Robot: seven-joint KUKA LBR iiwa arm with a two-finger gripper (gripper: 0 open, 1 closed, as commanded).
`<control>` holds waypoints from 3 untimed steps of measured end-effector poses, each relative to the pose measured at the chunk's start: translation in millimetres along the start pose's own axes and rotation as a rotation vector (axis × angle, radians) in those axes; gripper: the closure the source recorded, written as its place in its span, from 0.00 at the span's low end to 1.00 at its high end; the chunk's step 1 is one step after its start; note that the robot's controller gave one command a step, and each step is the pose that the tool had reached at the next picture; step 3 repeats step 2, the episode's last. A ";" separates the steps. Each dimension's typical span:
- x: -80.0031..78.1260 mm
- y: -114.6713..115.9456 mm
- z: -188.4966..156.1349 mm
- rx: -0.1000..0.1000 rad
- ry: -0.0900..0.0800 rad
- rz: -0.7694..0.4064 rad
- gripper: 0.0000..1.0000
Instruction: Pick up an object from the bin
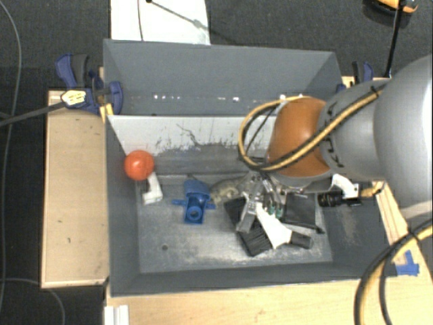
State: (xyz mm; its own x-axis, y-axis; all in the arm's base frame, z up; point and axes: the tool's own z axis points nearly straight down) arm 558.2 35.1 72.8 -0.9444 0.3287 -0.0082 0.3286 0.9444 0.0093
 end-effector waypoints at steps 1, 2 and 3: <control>13.6 -14.5 -7.7 -0.005 -0.015 -0.004 1.00; 13.6 -14.5 -7.7 -0.005 -0.015 -0.003 1.00; 13.6 -14.5 -7.7 -0.005 -0.015 -0.003 1.00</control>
Offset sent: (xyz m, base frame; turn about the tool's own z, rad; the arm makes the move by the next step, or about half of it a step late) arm 0.0000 0.0000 0.0000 0.0000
